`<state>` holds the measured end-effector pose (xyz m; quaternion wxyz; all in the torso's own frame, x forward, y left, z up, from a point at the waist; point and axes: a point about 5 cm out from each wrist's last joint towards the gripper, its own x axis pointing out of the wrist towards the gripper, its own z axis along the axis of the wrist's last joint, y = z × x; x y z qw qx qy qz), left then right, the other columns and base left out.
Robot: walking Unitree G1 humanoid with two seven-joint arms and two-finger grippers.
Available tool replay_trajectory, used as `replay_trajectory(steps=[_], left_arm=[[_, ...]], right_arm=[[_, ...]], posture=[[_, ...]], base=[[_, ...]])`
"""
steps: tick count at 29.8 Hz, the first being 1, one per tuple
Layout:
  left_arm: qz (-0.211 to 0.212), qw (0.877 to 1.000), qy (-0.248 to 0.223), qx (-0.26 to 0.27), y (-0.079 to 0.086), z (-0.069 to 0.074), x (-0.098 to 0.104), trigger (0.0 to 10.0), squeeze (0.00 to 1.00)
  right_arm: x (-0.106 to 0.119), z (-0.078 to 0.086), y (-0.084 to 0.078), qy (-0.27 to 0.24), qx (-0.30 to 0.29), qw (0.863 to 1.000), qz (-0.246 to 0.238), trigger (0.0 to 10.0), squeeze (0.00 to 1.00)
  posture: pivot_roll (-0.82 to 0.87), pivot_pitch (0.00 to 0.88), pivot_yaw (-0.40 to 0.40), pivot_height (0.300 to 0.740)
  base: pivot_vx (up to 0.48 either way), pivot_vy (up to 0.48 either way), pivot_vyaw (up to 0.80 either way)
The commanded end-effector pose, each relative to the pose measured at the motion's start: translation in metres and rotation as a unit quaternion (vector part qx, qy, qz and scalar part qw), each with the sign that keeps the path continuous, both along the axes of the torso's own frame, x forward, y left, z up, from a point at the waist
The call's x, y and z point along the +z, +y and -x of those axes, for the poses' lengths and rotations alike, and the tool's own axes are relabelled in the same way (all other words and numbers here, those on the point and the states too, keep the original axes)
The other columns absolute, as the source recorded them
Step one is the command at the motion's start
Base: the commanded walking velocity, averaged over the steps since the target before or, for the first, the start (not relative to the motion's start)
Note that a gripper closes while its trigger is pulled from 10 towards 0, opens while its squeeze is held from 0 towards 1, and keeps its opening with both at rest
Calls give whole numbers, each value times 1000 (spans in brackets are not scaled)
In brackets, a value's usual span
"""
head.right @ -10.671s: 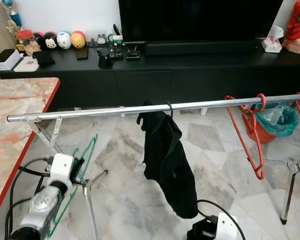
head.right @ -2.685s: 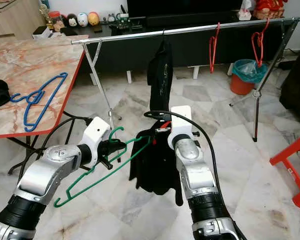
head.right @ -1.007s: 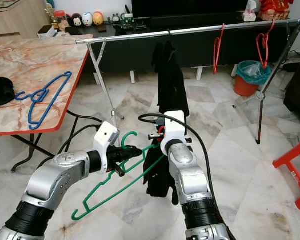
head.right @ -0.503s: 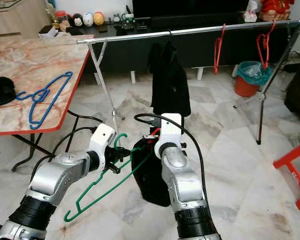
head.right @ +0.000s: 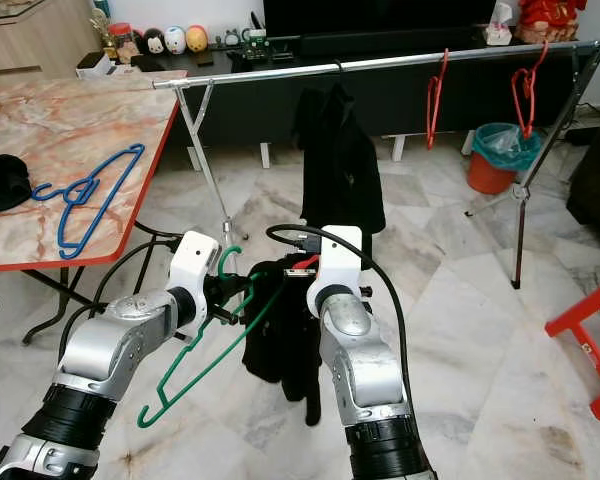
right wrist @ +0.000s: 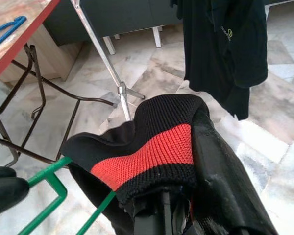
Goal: Hang hanger
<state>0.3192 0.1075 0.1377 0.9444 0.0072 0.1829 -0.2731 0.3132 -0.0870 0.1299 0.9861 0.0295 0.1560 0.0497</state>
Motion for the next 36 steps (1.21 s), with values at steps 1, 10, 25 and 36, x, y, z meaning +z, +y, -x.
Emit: replay_trajectory(steps=[1,10,25,36], left_arm=[[12,1000,-19,8,2,-3,8,10000,0],[49,997,3,-58,-12,8,6,10000,0],[62,993,11,-104,-13,16,7,10000,0],[21,978,12,-206,-11,35,3,10000,0]], right_arm=[[8,1,0,-15,-2,1000,2,10000,0],[13,11,31,-4,63,997,-54,10000,0],[20,16,43,-15,96,994,-55,10000,0],[27,0,4,-38,53,998,2,10000,0]], posture=[[20,30,30,740],[17,37,31,740],[19,40,29,740],[14,43,27,740]], base=[[0,0,0],[0,0,0],[0,0,0],[0,0,0]])
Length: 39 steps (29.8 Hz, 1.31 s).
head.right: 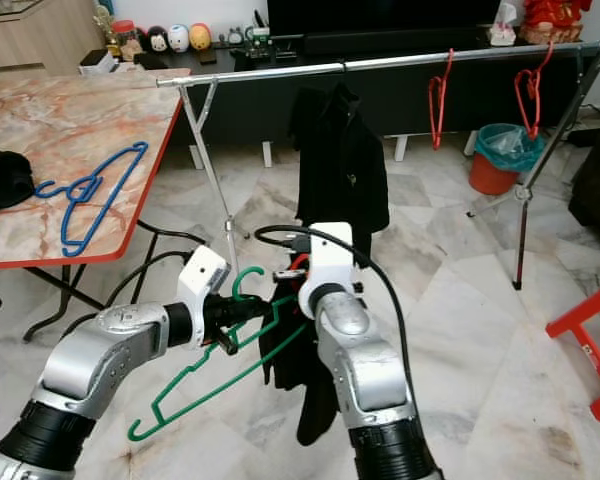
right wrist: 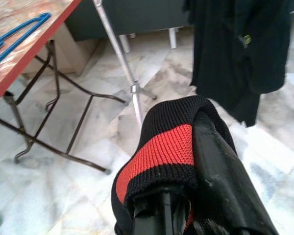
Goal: Hang hanger
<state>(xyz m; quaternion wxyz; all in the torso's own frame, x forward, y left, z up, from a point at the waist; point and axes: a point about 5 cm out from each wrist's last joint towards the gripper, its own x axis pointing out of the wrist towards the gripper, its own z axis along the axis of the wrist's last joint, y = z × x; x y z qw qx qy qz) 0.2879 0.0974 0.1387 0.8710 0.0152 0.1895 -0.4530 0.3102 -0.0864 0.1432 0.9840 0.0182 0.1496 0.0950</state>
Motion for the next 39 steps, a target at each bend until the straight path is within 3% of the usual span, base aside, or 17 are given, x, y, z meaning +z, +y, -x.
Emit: replay_trajectory(steps=[1,8,18,26,30,39], left_arm=[[-4,1000,-7,-18,-1,4,2,10000,0],[-3,998,-9,-58,-2,11,4,10000,0],[2,998,-12,-67,-8,12,3,10000,0],[-1,1000,-19,-11,-7,0,2,10000,0],[-3,999,-19,45,-3,-12,2,10000,0],[-50,996,-16,66,6,-15,-5,10000,0]], right_arm=[[15,-4,2,-33,5,999,1,10000,0],[17,-8,0,-39,5,999,7,10000,0],[21,-2,26,-35,54,998,-28,10000,0],[21,6,42,-26,75,996,-51,10000,0],[20,9,48,-21,78,995,-57,10000,0],[20,9,46,-21,69,996,-56,10000,0]], posture=[[14,43,27,740],[17,44,26,740],[17,38,27,740],[14,37,29,740],[13,34,31,740],[15,32,31,740]], base=[[0,0,0],[0,0,0],[0,0,0],[0,0,0],[0,0,0],[0,0,0]])
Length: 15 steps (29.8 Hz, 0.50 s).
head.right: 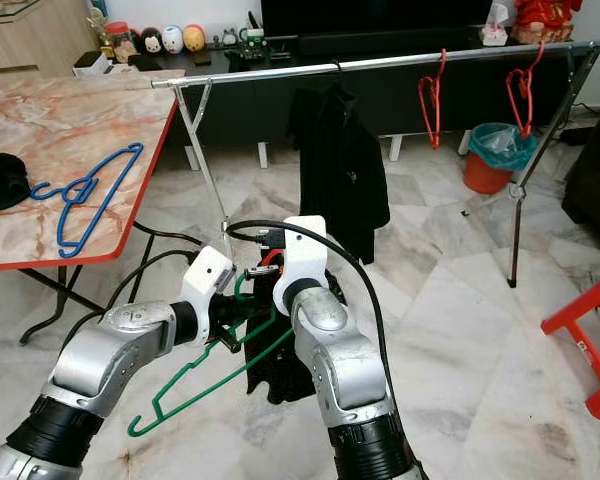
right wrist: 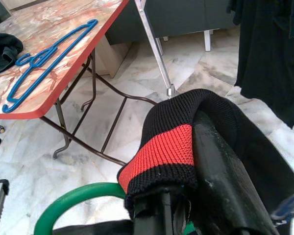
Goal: Hang hanger
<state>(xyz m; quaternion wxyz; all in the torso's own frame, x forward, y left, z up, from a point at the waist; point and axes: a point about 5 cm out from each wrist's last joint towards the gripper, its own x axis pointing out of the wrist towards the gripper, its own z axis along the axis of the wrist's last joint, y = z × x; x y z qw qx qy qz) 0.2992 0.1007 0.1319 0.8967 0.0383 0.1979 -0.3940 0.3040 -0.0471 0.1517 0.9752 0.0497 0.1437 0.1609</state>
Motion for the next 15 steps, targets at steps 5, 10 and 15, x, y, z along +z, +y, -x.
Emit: replay_trajectory(steps=[5,10,15], left_arm=[[-32,998,-11,51,10,-10,-1,10000,0],[-21,992,-34,118,16,-22,4,10000,0],[23,993,-28,112,14,-23,9,10000,0]], right_arm=[[12,2,5,-18,4,1000,-15,10000,0],[12,4,8,-17,11,1000,-17,10000,0],[9,7,15,-10,26,999,-22,10000,0]], posture=[[15,37,28,740],[13,39,27,740],[14,40,26,740]], base=[[0,0,0],[0,0,0],[0,0,0]])
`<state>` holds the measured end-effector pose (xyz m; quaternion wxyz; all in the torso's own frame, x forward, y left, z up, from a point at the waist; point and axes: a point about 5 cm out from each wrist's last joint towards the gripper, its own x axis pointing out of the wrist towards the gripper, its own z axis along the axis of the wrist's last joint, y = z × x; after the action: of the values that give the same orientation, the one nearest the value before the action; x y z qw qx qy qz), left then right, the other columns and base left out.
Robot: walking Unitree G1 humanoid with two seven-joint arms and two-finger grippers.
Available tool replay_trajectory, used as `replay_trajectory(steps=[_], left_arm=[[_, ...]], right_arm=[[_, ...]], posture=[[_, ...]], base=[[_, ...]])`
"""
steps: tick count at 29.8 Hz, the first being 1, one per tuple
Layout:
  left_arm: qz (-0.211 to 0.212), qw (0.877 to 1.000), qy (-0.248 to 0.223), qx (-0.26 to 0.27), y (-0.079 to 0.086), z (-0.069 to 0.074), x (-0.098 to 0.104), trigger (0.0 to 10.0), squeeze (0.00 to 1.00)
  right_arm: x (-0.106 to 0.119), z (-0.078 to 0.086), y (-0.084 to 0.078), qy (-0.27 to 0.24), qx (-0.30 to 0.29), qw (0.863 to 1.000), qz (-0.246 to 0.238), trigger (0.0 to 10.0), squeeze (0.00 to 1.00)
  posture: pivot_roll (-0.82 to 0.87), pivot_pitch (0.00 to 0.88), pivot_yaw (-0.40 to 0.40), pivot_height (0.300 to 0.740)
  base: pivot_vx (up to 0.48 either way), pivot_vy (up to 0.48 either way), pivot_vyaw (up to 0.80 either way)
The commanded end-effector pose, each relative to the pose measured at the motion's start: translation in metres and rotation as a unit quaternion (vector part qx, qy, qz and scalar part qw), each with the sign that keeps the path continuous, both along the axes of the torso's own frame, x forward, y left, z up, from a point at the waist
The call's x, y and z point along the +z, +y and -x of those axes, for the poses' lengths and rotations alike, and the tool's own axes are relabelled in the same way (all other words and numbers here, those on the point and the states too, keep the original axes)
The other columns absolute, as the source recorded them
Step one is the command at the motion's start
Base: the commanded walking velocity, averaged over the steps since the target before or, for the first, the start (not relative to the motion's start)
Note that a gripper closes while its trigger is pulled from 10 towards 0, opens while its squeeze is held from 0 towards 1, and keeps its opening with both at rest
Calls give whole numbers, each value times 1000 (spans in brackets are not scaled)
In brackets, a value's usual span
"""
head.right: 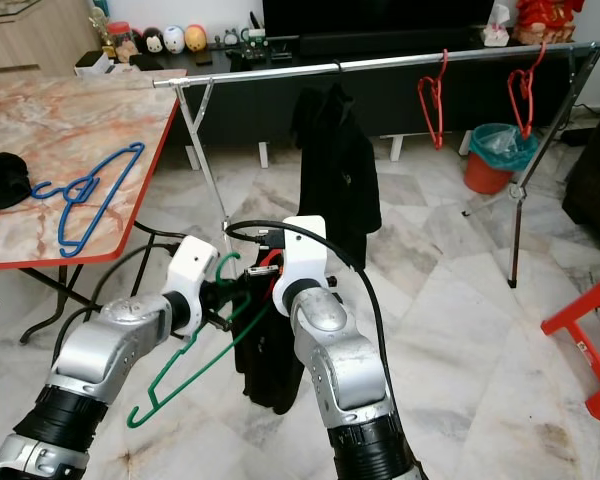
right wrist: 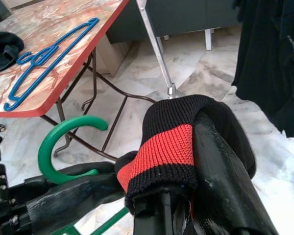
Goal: Hang hanger
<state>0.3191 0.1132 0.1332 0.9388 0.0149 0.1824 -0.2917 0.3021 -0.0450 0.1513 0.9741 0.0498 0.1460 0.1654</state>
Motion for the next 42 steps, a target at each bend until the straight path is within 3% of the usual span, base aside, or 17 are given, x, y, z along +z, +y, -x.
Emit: replay_trajectory(steps=[1,7,19,25,27,30,36,39,42], left_arm=[[17,1000,-12,-2,1,-2,8,10000,0],[80,995,-1,-55,-12,6,12,10000,0],[136,985,10,-102,-23,15,18,10000,0],[147,981,13,-123,-26,20,19,10000,0],[156,979,13,-131,-29,22,21,10000,0],[158,979,11,-130,-29,21,22,10000,0],[198,971,-17,-132,-31,22,30,10000,0],[219,965,-37,-140,-31,23,35,10000,0],[225,961,-46,-154,-31,26,37,10000,0]], right_arm=[[10,6,13,-11,22,999,-22,10000,0],[10,9,21,-8,53,998,-40,10000,0],[14,26,43,-21,168,984,-53,10000,0],[25,40,54,-56,262,961,-62,10000,0],[25,52,60,-59,318,945,-52,10000,0],[23,58,62,-60,345,936,-43,10000,0],[17,61,52,-62,351,934,-23,10000,0],[12,49,31,-62,309,949,-6,10000,0],[12,44,19,-62,290,955,0,10000,0]], posture=[[14,40,26,740],[15,39,24,740],[14,42,22,740],[12,41,22,740],[12,41,21,740],[10,43,20,740],[11,44,19,740],[4,42,22,740],[3,42,22,740]], base=[[0,0,0],[0,0,0],[0,0,0],[0,0,0],[0,0,0],[0,0,0],[0,0,0],[0,0,0],[0,0,0]])
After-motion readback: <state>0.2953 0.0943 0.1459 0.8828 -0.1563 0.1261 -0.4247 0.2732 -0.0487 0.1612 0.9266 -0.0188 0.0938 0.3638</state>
